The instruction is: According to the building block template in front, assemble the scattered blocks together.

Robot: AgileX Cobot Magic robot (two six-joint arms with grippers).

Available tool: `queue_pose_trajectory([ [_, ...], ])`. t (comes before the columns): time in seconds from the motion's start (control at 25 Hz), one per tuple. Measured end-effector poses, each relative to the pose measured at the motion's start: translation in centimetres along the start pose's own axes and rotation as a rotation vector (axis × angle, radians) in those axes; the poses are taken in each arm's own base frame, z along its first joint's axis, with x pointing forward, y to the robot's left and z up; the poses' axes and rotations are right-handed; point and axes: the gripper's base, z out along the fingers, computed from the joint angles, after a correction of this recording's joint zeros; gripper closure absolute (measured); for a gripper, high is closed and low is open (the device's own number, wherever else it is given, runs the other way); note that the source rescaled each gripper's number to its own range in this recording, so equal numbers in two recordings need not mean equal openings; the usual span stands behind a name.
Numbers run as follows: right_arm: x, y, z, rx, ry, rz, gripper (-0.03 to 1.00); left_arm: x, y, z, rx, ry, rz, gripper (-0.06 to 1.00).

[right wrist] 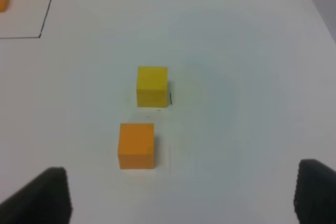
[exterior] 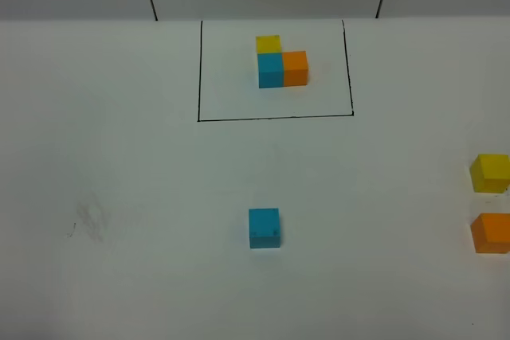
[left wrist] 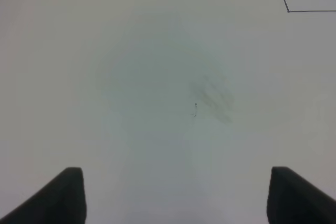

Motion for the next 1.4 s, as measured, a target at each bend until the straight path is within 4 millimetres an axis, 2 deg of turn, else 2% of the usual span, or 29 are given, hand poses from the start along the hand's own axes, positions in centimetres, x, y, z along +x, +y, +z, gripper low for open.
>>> queue_pose_trajectory([
  [0.84,0.0,-0.2,0.0,0.021,-0.001,-0.001,0.24,0.0,0.0,0.0,0.0,-0.001,-0.001,0.35],
  [0.92,-0.3,-0.2,0.5,0.03,0.036,0.007,0.24,0.0,0.0,0.0,0.0,-0.001,-0.001,0.35],
  [1.0,-1.0,-0.1,1.6,0.033,0.115,0.024,0.24,0.0,0.0,0.0,0.0,-0.001,-0.001,0.35],
  [1.12,-3.0,0.1,4.0,0.04,0.225,0.036,0.23,0.0,0.0,0.0,0.0,-0.001,-0.001,0.35],
  [1.28,-5.5,0.6,8.4,0.045,0.403,0.017,0.2,0.0,0.0,0.0,0.0,-0.001,-0.001,0.35],
  [1.4,-6.3,0.9,12.2,0.048,0.545,0.002,0.19,0.0,0.0,0.0,0.0,-0.001,-0.001,0.35],
])
